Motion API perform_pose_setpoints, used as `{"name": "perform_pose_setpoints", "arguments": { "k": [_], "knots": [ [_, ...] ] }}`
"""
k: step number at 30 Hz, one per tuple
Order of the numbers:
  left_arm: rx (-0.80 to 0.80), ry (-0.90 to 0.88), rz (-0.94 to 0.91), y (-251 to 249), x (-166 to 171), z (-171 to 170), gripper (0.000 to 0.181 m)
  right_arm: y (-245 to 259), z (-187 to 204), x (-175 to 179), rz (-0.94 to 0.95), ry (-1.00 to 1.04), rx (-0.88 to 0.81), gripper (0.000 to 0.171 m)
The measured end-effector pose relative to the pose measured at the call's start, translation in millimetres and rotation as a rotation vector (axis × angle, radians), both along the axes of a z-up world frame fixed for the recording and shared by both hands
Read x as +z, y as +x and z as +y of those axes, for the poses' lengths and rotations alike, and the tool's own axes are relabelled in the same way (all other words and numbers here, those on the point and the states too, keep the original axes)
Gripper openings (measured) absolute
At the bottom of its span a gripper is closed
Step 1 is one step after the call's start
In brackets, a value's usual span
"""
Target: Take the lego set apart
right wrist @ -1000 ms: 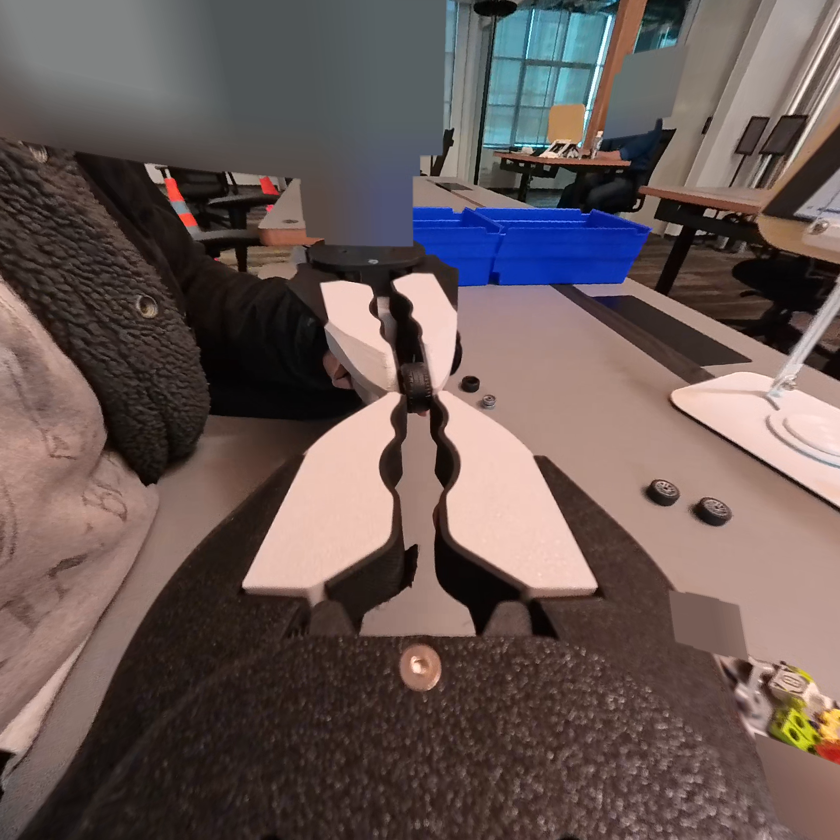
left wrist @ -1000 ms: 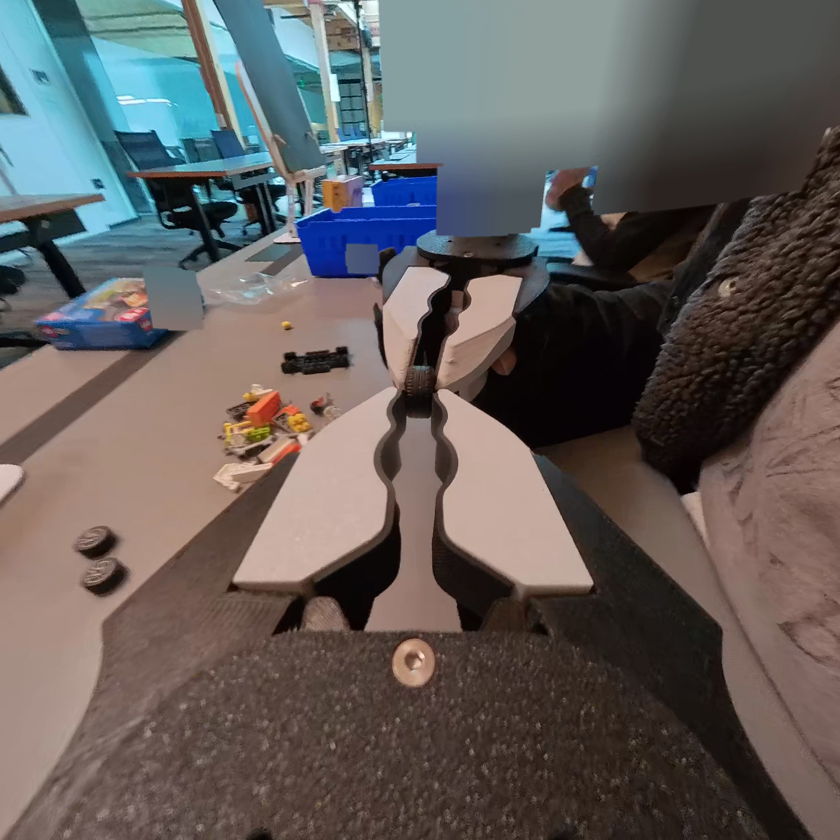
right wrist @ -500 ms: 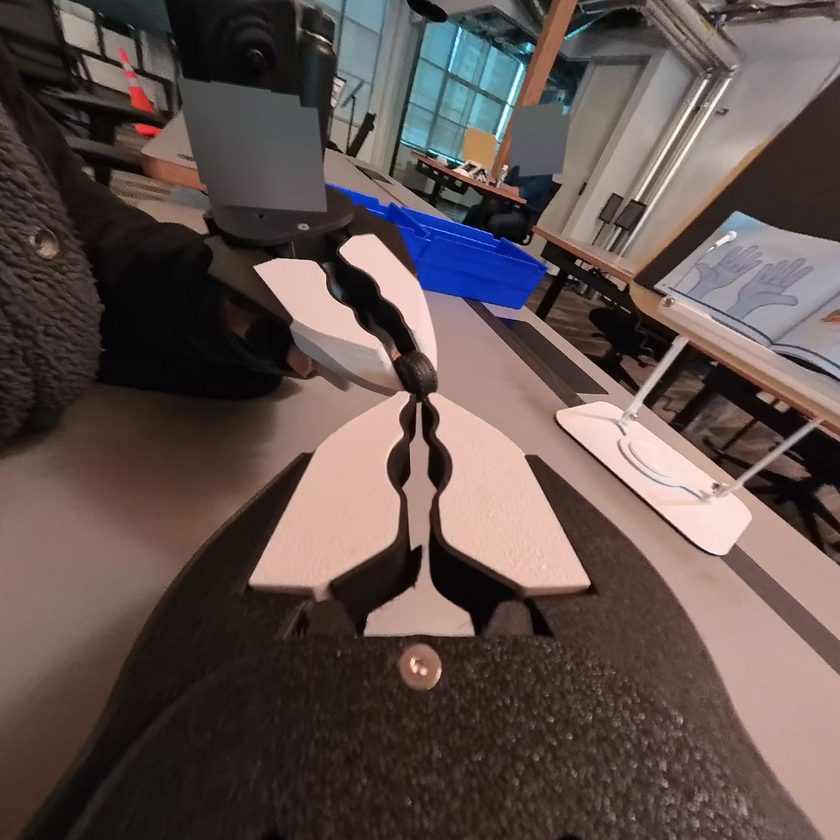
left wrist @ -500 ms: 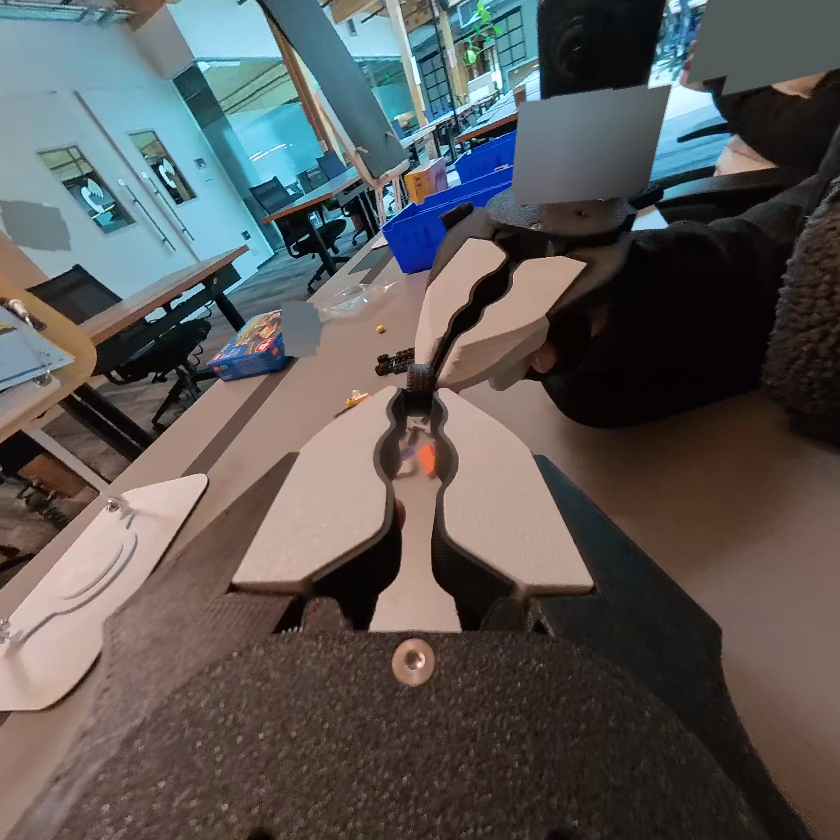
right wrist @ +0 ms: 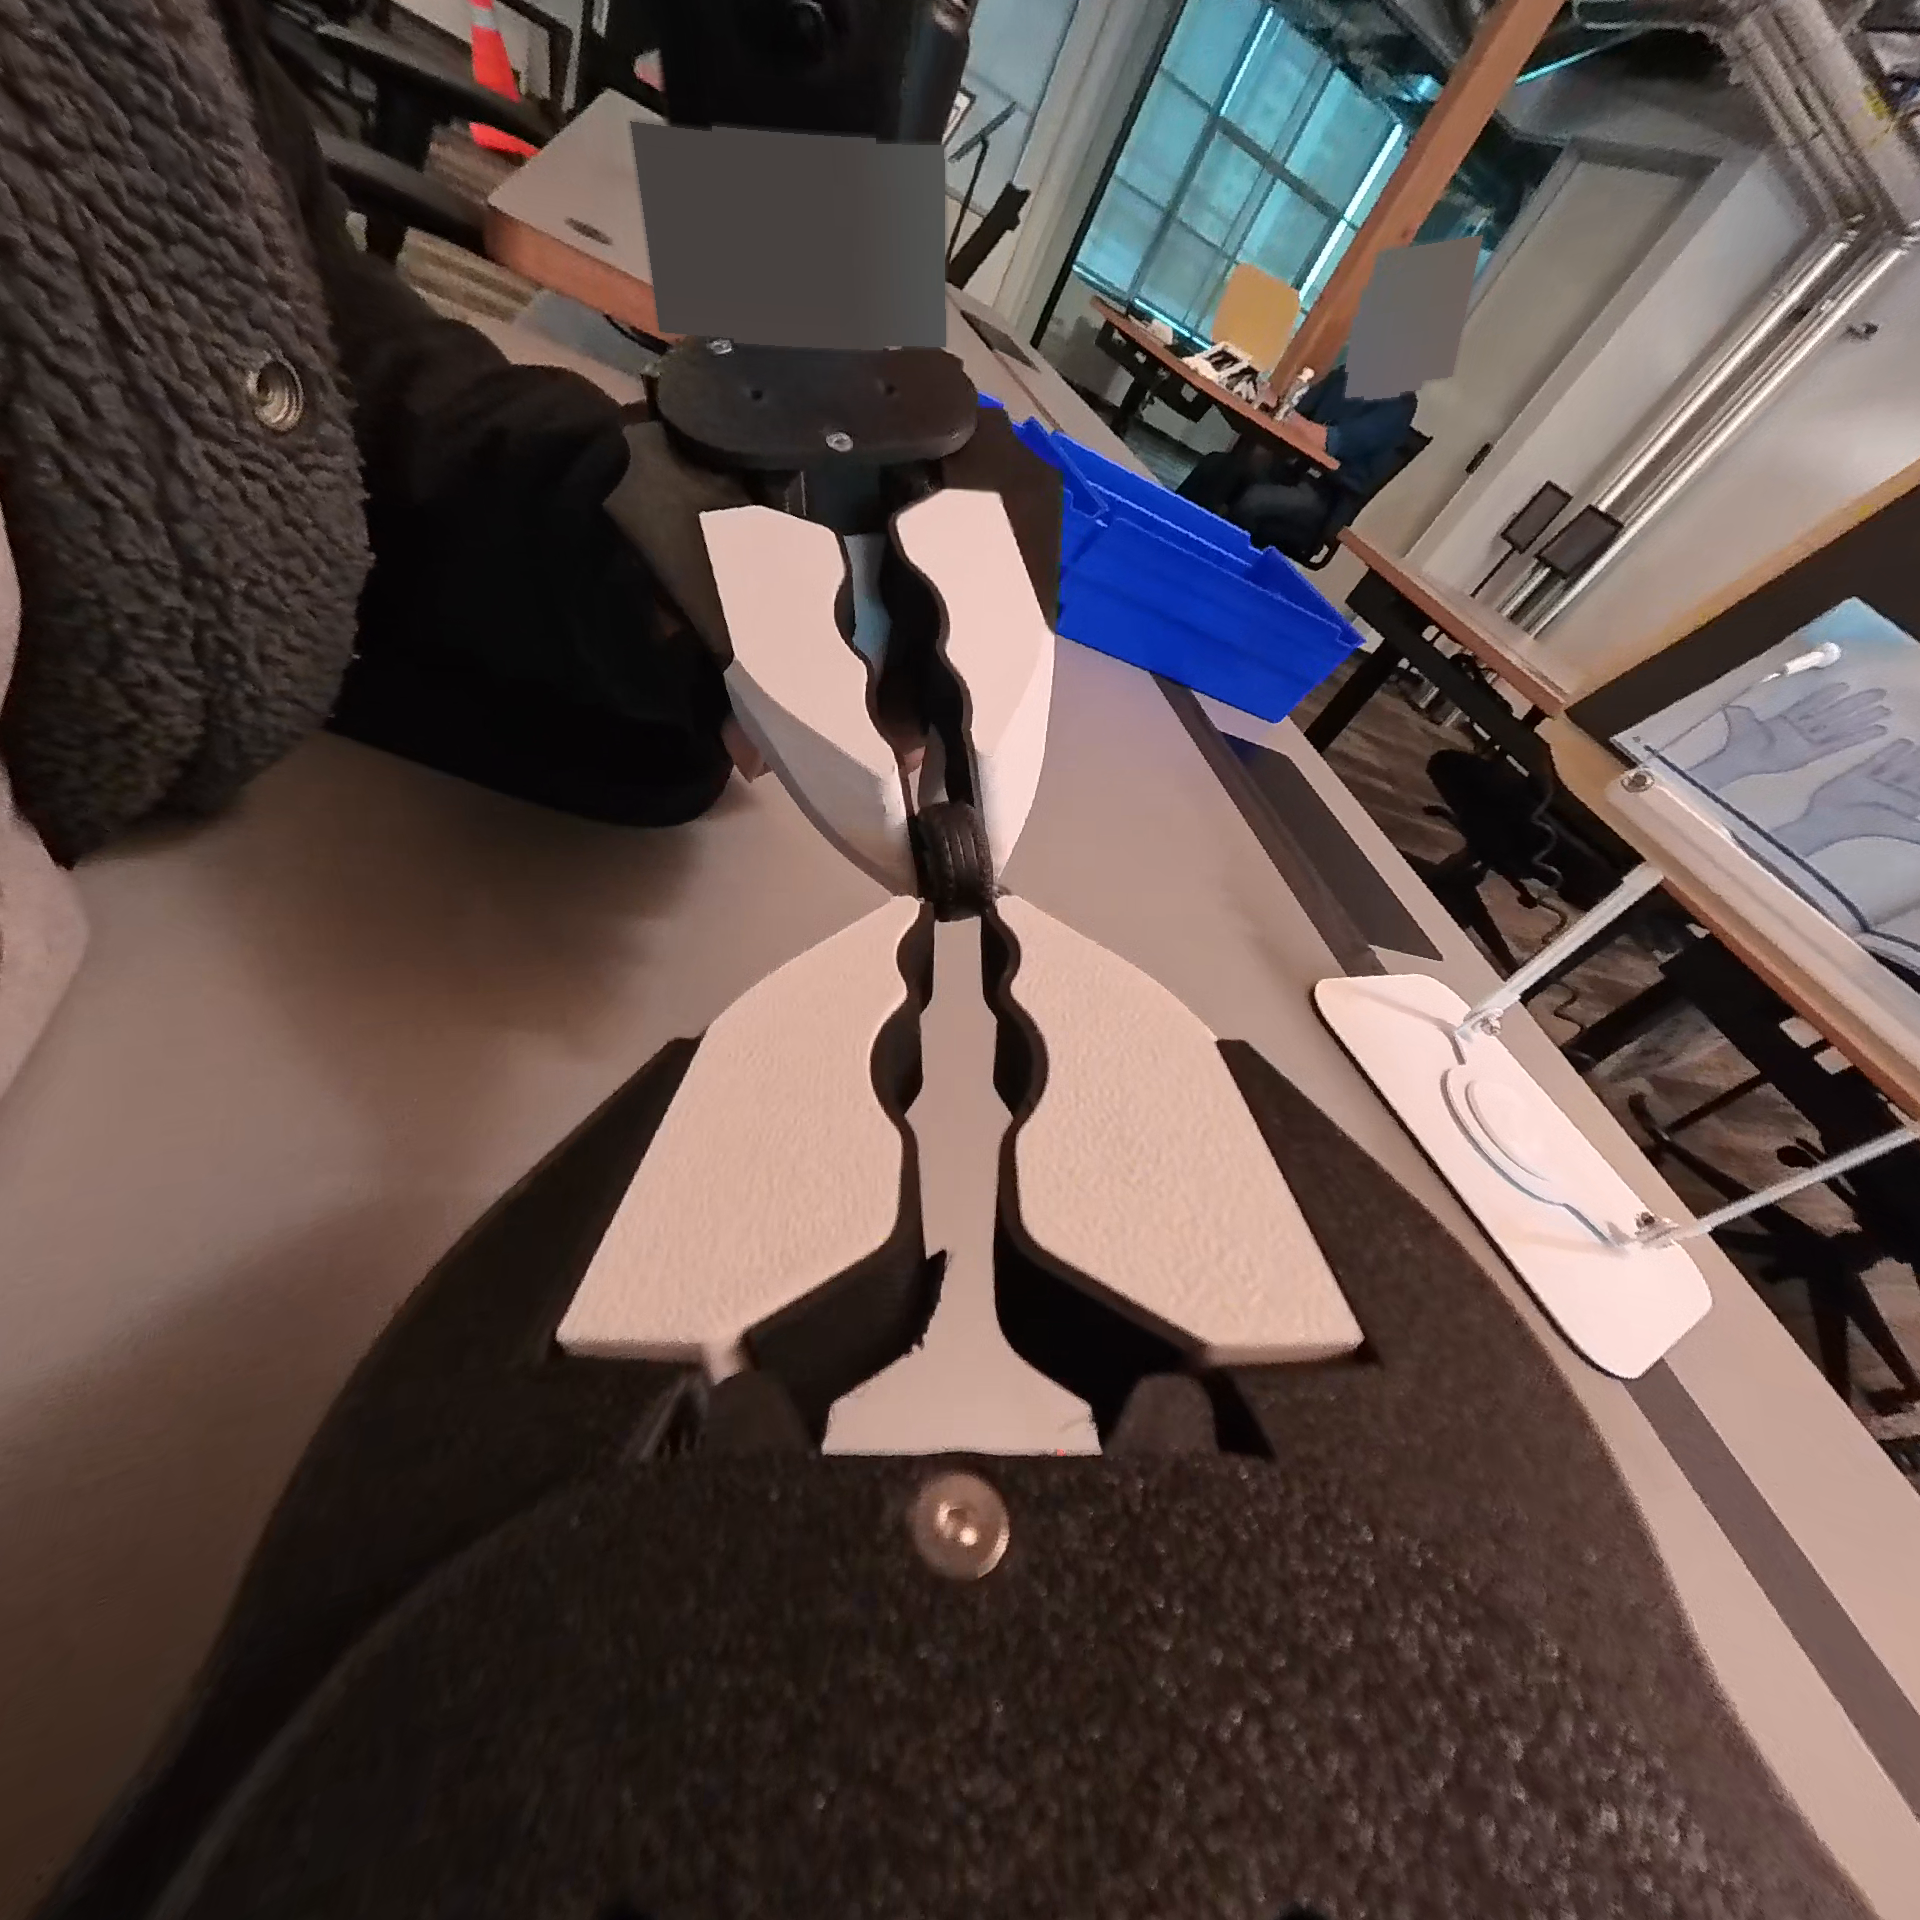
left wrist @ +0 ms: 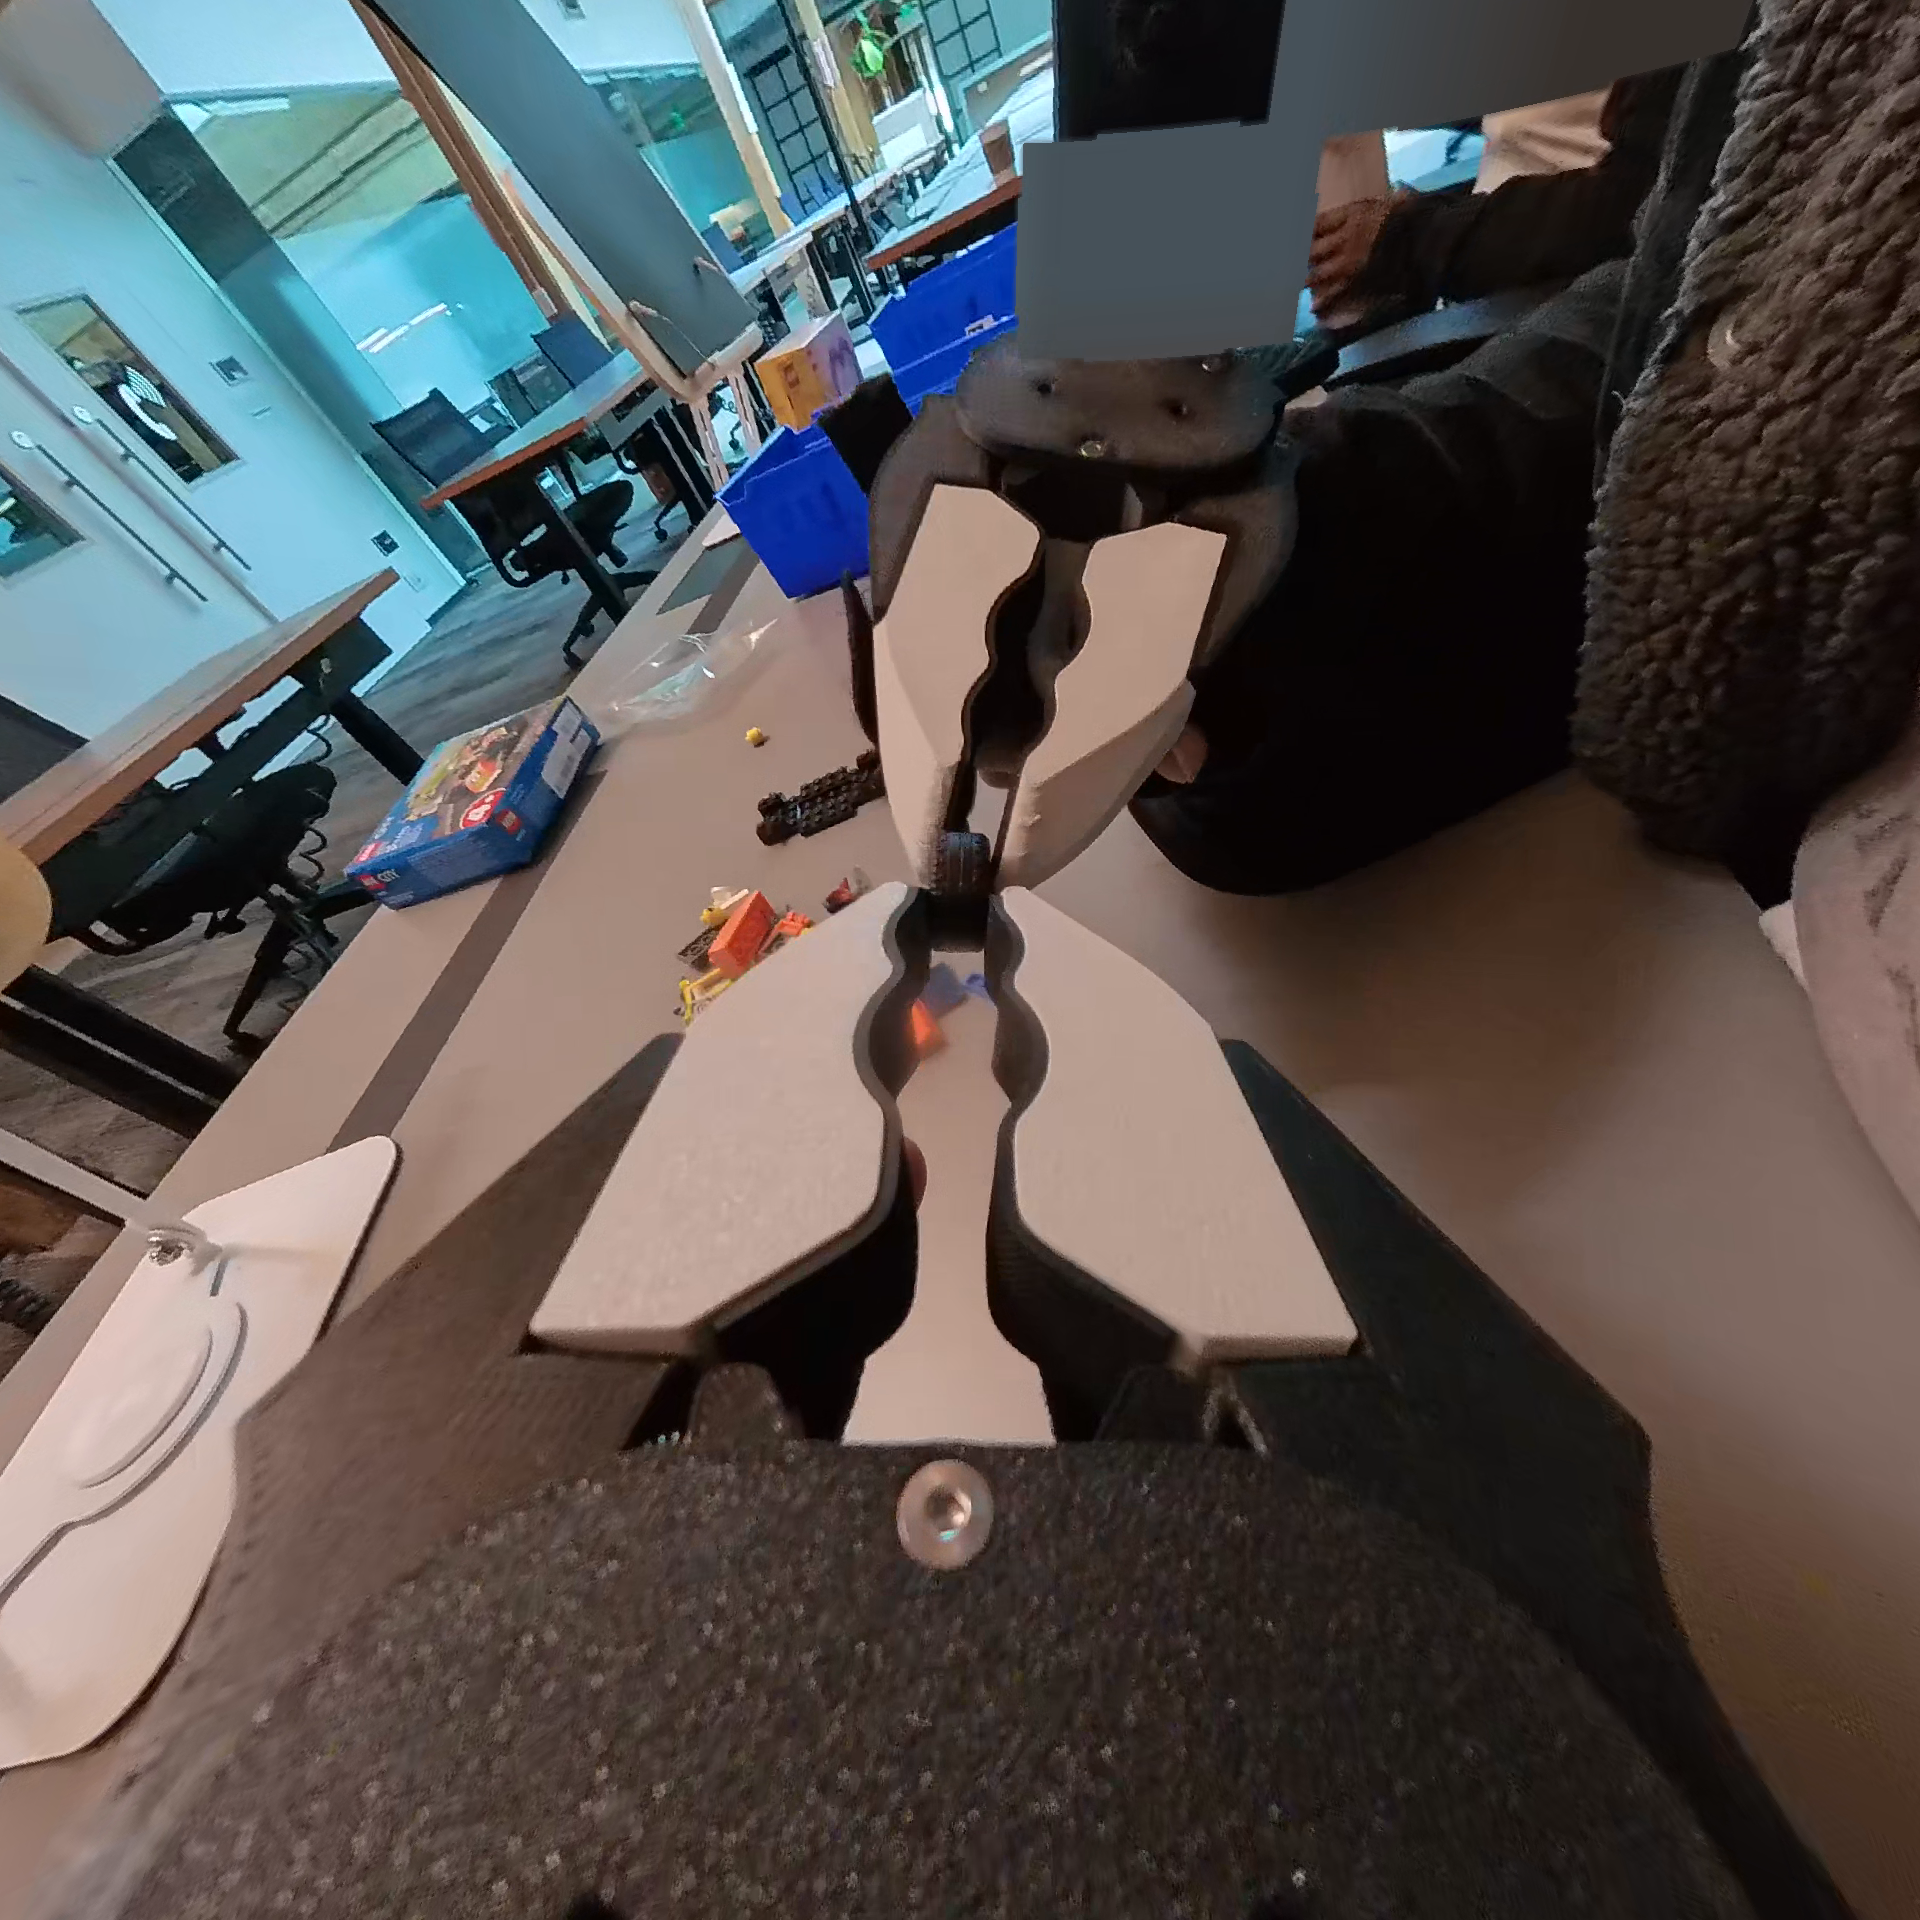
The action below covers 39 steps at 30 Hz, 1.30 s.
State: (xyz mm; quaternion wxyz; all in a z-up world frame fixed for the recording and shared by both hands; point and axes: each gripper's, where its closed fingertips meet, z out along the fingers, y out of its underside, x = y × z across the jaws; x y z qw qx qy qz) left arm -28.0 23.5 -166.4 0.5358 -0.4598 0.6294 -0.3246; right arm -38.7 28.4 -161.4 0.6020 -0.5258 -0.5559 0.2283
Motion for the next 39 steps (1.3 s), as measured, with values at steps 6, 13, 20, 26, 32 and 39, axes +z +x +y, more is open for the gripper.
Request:
{"name": "perform_pose_setpoints", "arguments": {
  "k": [6, 13, 20, 26, 32, 39],
  "knots": [
    [-0.015, -0.024, 0.05, -2, -7, -1, 0.011, -2, 0, -6, -0.064, 0.007, 0.025, 0.008],
    [-0.011, -0.015, 0.055, -2, -8, -1, 0.011, -5, 2, -8, -0.055, -0.026, 0.026, 0.013],
    [-0.014, -0.04, 0.057, -5, -6, -1, 0.011, -7, 2, -6, -0.038, 0.001, 0.013, 0.01],
    [0.033, -0.055, 0.064, -5, -6, 5, 0.011, -7, 6, -6, -0.056, 0.007, -0.041, 0.008],
    [0.147, 0.013, 0.051, -3, -5, 14, 0.011, -4, 14, -5, -0.063, 0.035, -0.169, 0.007],
    [0.242, 0.049, 0.034, -1, -5, 26, 0.011, -1, 22, -10, -0.037, 0.001, -0.248, 0.0]
  ]
}}
